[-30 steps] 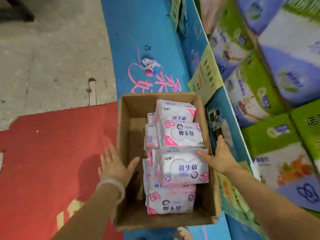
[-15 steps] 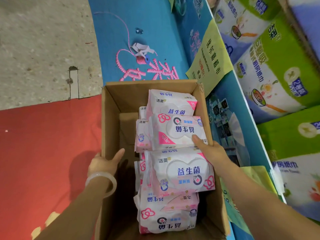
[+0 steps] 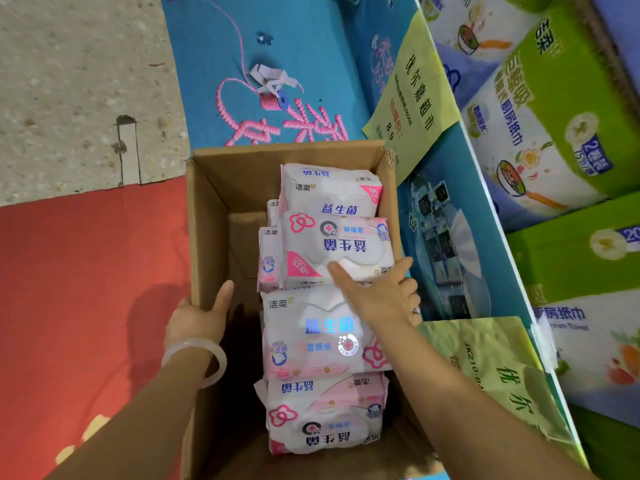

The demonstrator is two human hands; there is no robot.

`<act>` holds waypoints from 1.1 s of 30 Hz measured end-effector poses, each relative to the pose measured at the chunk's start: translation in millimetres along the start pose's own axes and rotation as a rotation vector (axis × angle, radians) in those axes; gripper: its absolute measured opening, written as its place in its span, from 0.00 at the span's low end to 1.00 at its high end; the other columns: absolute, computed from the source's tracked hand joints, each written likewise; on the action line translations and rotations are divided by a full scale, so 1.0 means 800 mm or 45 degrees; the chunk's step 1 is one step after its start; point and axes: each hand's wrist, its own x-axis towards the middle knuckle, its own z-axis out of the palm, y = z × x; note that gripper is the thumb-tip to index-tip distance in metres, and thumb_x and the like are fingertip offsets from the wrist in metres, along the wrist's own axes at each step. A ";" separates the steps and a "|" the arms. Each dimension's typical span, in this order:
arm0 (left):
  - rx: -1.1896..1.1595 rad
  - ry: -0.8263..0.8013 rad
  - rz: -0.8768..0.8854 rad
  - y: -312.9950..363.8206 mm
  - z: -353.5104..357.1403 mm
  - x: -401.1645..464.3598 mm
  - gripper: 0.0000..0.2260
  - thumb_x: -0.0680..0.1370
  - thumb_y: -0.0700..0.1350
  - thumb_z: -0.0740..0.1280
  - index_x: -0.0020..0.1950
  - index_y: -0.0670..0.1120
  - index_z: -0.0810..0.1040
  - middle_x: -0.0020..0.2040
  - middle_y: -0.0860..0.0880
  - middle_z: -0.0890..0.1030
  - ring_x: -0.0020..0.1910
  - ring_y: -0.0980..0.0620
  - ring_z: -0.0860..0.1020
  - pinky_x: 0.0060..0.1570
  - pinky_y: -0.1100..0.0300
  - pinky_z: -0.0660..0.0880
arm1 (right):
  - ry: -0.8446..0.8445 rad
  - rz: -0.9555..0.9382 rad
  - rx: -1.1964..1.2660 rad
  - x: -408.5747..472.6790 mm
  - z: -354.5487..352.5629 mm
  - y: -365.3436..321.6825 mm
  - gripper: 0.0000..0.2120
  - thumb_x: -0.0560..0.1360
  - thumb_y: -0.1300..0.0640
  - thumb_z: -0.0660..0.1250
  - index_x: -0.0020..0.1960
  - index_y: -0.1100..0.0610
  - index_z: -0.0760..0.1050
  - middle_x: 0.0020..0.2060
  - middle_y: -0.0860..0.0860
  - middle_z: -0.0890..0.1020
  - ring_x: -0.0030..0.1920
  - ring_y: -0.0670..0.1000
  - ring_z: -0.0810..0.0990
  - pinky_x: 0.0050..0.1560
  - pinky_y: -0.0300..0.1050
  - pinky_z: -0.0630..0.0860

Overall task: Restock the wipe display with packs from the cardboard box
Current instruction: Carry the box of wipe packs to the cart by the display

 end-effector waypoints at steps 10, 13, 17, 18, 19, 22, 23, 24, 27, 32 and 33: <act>0.038 0.003 -0.102 0.000 -0.010 0.005 0.29 0.70 0.62 0.70 0.57 0.39 0.74 0.46 0.39 0.81 0.45 0.38 0.81 0.48 0.46 0.79 | -0.111 -0.061 0.373 0.049 -0.032 0.061 0.19 0.77 0.42 0.59 0.51 0.57 0.75 0.43 0.54 0.79 0.45 0.54 0.75 0.48 0.43 0.67; 0.059 0.002 -0.095 0.000 -0.007 0.005 0.24 0.72 0.56 0.71 0.57 0.39 0.75 0.43 0.41 0.80 0.45 0.39 0.81 0.48 0.48 0.79 | -0.056 -0.067 0.193 0.052 -0.030 0.057 0.20 0.77 0.42 0.59 0.44 0.60 0.73 0.44 0.60 0.80 0.43 0.58 0.75 0.45 0.44 0.67; 0.125 0.041 -0.065 0.001 -0.007 0.001 0.16 0.77 0.50 0.66 0.55 0.38 0.76 0.33 0.45 0.73 0.39 0.42 0.75 0.39 0.53 0.71 | 0.179 -0.203 -0.120 0.050 -0.025 0.057 0.24 0.78 0.41 0.55 0.44 0.63 0.72 0.45 0.62 0.81 0.48 0.63 0.79 0.41 0.46 0.68; 0.133 0.049 -0.059 0.000 -0.008 0.002 0.15 0.78 0.49 0.66 0.54 0.37 0.76 0.32 0.46 0.72 0.39 0.42 0.75 0.39 0.53 0.71 | 0.203 -0.230 -0.164 0.051 -0.024 0.058 0.25 0.78 0.41 0.55 0.43 0.63 0.72 0.44 0.62 0.81 0.46 0.64 0.79 0.40 0.47 0.69; 0.139 0.057 -0.048 -0.002 -0.010 0.003 0.14 0.78 0.49 0.66 0.53 0.37 0.76 0.32 0.46 0.71 0.39 0.42 0.75 0.39 0.53 0.71 | 0.216 -0.242 -0.191 0.053 -0.024 0.060 0.25 0.78 0.40 0.55 0.42 0.63 0.72 0.44 0.63 0.81 0.45 0.63 0.79 0.39 0.48 0.70; 0.150 0.080 -0.019 -0.003 -0.017 0.002 0.14 0.78 0.47 0.65 0.52 0.36 0.77 0.36 0.43 0.74 0.39 0.42 0.73 0.38 0.54 0.69 | 0.261 -0.302 -0.208 0.056 -0.027 0.064 0.24 0.78 0.42 0.55 0.37 0.62 0.69 0.42 0.64 0.81 0.42 0.63 0.79 0.39 0.48 0.70; 0.157 0.082 -0.005 -0.003 -0.019 0.001 0.14 0.78 0.47 0.65 0.52 0.36 0.78 0.36 0.42 0.75 0.38 0.42 0.73 0.37 0.55 0.68 | 0.273 -0.320 -0.210 0.058 -0.029 0.066 0.24 0.79 0.43 0.56 0.33 0.60 0.66 0.41 0.64 0.81 0.43 0.63 0.79 0.39 0.48 0.70; 0.159 0.082 0.009 -0.004 -0.021 0.000 0.13 0.77 0.46 0.65 0.51 0.36 0.78 0.35 0.43 0.74 0.37 0.43 0.72 0.35 0.56 0.67 | 0.278 -0.339 -0.217 0.057 -0.032 0.068 0.24 0.79 0.44 0.56 0.31 0.59 0.64 0.40 0.64 0.80 0.43 0.63 0.79 0.38 0.47 0.69; 0.156 0.084 0.030 -0.010 -0.031 -0.008 0.11 0.77 0.44 0.65 0.49 0.36 0.79 0.30 0.46 0.71 0.30 0.46 0.70 0.28 0.59 0.62 | 0.241 -0.398 -0.235 0.051 -0.040 0.068 0.24 0.79 0.46 0.58 0.28 0.56 0.61 0.32 0.60 0.77 0.38 0.62 0.78 0.37 0.47 0.70; 0.118 0.097 0.013 -0.020 -0.054 -0.028 0.06 0.77 0.44 0.65 0.50 0.42 0.76 0.31 0.48 0.71 0.29 0.50 0.69 0.31 0.59 0.64 | 0.203 -0.454 -0.295 0.024 -0.056 0.064 0.25 0.79 0.49 0.59 0.26 0.57 0.61 0.23 0.51 0.68 0.31 0.57 0.72 0.35 0.46 0.68; 0.107 0.099 -0.003 -0.021 -0.062 -0.034 0.05 0.77 0.43 0.66 0.49 0.42 0.75 0.31 0.48 0.72 0.29 0.49 0.70 0.31 0.58 0.65 | 0.194 -0.452 -0.300 0.017 -0.061 0.060 0.24 0.79 0.49 0.59 0.27 0.57 0.61 0.24 0.52 0.69 0.31 0.57 0.72 0.35 0.45 0.68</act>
